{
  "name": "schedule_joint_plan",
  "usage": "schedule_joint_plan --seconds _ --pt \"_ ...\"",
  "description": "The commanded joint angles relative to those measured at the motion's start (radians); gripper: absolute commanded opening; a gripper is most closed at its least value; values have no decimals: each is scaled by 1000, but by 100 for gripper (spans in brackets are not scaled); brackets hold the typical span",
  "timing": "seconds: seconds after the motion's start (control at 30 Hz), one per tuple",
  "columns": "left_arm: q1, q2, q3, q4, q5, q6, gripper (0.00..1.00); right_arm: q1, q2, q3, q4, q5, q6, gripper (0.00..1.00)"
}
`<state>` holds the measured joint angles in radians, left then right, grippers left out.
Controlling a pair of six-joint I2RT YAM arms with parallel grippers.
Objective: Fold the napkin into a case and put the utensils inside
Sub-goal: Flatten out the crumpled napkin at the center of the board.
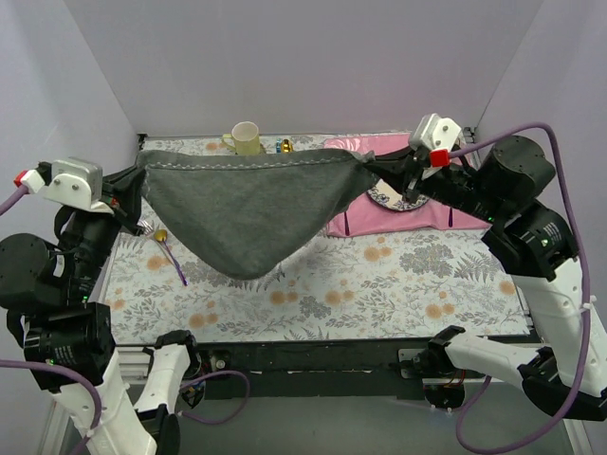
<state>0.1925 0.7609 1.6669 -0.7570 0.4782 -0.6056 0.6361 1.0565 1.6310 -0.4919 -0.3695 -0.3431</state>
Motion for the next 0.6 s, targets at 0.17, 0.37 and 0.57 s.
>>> schedule_joint_plan --seconds 0.17,0.37,0.57 --pt "2 176 24 -23 -262 49 0 10 104 118 -50 142 92 1" --pt "2 293 -182 141 -288 26 0 -4 215 -32 160 339 13 1" --pt "2 374 -442 490 -219 7 0 -98 341 -210 413 230 9 1"
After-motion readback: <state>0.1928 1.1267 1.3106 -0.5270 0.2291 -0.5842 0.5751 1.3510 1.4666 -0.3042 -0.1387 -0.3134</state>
